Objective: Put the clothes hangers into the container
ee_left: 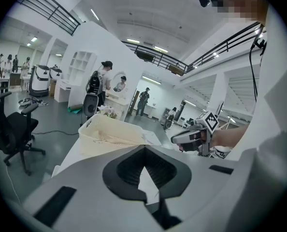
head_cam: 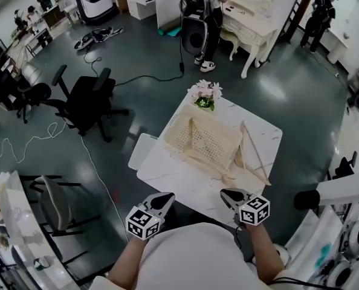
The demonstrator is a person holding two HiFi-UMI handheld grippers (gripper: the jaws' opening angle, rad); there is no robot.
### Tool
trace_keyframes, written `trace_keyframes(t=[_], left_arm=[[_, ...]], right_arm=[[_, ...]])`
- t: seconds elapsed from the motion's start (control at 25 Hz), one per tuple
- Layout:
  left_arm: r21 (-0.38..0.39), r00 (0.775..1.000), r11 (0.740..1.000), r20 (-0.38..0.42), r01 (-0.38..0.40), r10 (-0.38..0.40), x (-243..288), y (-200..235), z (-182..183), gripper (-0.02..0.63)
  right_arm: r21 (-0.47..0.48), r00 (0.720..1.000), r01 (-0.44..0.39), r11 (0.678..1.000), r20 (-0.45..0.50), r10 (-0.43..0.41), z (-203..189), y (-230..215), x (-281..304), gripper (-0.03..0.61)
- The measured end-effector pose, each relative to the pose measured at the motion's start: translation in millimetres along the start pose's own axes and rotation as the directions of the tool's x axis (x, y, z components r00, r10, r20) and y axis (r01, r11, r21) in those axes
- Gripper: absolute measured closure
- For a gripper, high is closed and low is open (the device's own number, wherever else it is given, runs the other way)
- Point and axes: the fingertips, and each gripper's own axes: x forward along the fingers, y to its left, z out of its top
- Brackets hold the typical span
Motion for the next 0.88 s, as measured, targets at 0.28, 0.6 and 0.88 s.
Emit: trace_keyframes(t=[0.28,0.6,0.88], left_arm=[[0.006,1.000,1.000,-0.025,0.000,0.000,13,-13,-7,0.606],[-0.010,0.999,1.000,-0.032,-0.009,0.008,32,-35,-17,0.606],[-0.034,0.997,0.997,-0.044,-0.064,0.063,44,-43,-25,0.606]], right_arm=[[0.024,0.997,0.047,0.999,-0.064,-0.045,-39,-22,-17,0.555],[-0.033,0.981,0.067,0.997,-0.180,-0.072,-83,-57,-34,0.554],[-0.096,0.961,0.067,0.993,-0.261,-0.090,-104,-100,-35,0.514]])
